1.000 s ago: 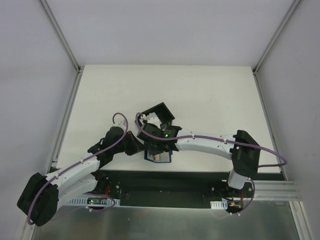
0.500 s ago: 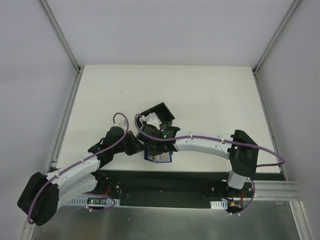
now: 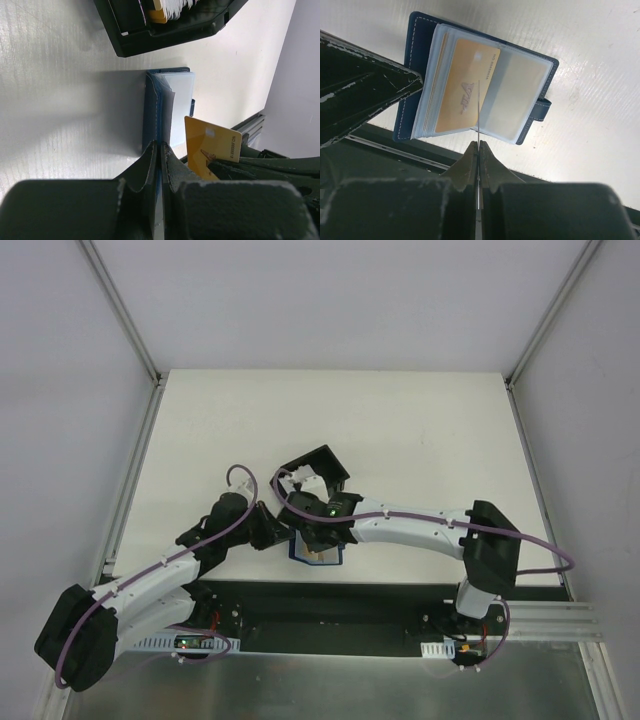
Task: Put the credit cards into the card holder
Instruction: Insert the credit card into the card holder.
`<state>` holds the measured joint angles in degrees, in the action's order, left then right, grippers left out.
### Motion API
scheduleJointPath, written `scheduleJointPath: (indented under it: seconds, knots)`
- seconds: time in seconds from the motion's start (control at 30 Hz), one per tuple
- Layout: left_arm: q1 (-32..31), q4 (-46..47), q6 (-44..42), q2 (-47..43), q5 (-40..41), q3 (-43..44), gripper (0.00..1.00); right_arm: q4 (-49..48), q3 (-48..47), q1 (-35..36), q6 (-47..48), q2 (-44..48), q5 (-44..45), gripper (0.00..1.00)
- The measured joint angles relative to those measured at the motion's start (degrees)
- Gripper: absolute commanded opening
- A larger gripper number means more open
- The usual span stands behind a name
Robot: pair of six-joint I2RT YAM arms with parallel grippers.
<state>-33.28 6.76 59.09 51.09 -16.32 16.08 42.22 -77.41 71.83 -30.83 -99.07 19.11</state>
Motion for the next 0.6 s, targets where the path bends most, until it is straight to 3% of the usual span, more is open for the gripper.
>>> scheduleJointPath:
  seconds: [0.3, 0.6]
  knots:
    - [-0.07, -1.31, -3.37, -2.99, -1.7, 3.85, 0.0, -0.66, 6.51, -3.37, -0.28, 5.77, 1.2, 0.0]
    - [-6.64, -3.85, -6.03, 6.45, 0.02, 9.51, 0.0, -9.11, 16.68, -7.89, -2.45, 9.22, -3.61, 0.0]
